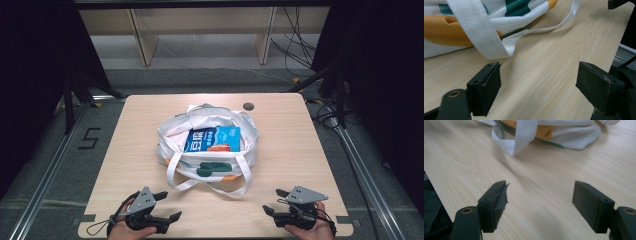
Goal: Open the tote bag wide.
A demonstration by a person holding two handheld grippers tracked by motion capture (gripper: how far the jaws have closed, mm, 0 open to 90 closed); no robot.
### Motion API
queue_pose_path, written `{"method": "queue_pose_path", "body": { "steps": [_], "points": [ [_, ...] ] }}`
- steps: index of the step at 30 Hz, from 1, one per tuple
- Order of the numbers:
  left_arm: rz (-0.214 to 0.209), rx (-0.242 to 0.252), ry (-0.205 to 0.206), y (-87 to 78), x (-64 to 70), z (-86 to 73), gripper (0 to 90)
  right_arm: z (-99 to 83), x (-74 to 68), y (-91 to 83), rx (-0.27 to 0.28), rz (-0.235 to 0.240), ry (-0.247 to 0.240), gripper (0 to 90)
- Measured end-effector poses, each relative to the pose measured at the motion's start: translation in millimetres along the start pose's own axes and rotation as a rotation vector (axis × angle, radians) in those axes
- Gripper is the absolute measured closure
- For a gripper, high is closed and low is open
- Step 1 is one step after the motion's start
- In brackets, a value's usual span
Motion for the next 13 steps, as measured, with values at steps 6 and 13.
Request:
{"method": "queue_pose_path", "body": {
  "steps": [6,13],
  "points": [
    [0.015,-0.008,-0.003,-0.3,-4.5,-0.8,19.1,-1.4,-0.8,1.4,-0.008,0.001,0.006,28.8],
    [0.002,0.003,-0.023,1.2,-4.1,-0.8,19.1,-1.6,0.0,2.0,-0.009,0.003,0.002,28.8]
  ]
}}
Point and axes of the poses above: each handheld gripper's, and its own axes: y roughly forward along the jaws, z roughly out of its top, x roughly to its right, the point moved 5 cm from there along y, roughly forward along the jaws, and after that the axes turned 7 degrees about z, right-handed, at the moved point
